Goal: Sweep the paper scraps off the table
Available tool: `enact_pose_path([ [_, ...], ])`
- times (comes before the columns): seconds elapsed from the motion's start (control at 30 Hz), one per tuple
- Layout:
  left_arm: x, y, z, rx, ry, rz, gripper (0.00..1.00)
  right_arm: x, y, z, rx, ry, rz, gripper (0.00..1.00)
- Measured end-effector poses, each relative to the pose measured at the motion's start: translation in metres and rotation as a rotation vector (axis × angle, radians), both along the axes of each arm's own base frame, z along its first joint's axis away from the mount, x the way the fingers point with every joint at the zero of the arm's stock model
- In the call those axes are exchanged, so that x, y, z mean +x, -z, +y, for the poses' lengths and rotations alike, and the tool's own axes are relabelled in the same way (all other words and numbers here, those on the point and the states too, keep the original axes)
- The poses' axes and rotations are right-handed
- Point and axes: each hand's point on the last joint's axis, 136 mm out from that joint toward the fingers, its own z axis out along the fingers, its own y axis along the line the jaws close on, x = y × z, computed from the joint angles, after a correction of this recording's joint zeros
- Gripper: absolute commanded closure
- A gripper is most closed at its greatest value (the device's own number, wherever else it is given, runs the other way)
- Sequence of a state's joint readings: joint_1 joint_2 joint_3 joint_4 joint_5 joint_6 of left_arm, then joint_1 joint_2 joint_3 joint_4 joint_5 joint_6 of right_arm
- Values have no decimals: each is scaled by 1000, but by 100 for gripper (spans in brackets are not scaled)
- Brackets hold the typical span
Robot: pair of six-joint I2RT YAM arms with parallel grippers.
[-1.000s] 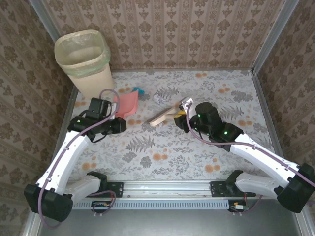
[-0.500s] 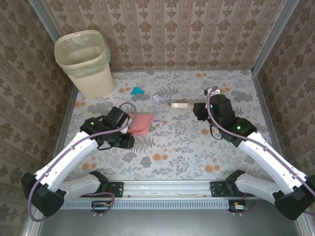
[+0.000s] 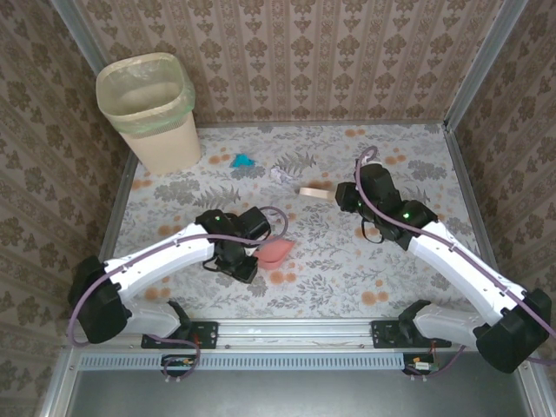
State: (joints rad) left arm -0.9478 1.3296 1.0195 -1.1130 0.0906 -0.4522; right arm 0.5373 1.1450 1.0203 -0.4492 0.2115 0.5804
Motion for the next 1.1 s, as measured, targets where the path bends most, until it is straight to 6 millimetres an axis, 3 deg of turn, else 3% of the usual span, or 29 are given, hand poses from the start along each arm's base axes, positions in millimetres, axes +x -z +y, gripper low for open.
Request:
enact_pose_path([
  [0.37,9,29,6,135,-17,16,100,7,25,29,-3,-81,61,100],
  [0.6,19,43,7,188,-29,5,100,9,21,60,-40,-182,52,100],
  [0.77,29,46,7,183,-53,-17,100,-4,19,83,-113,-316,52,100],
  [1.1,43,49,7,158,-94,-47,100,-36,30,92,-195,-503,116,100],
])
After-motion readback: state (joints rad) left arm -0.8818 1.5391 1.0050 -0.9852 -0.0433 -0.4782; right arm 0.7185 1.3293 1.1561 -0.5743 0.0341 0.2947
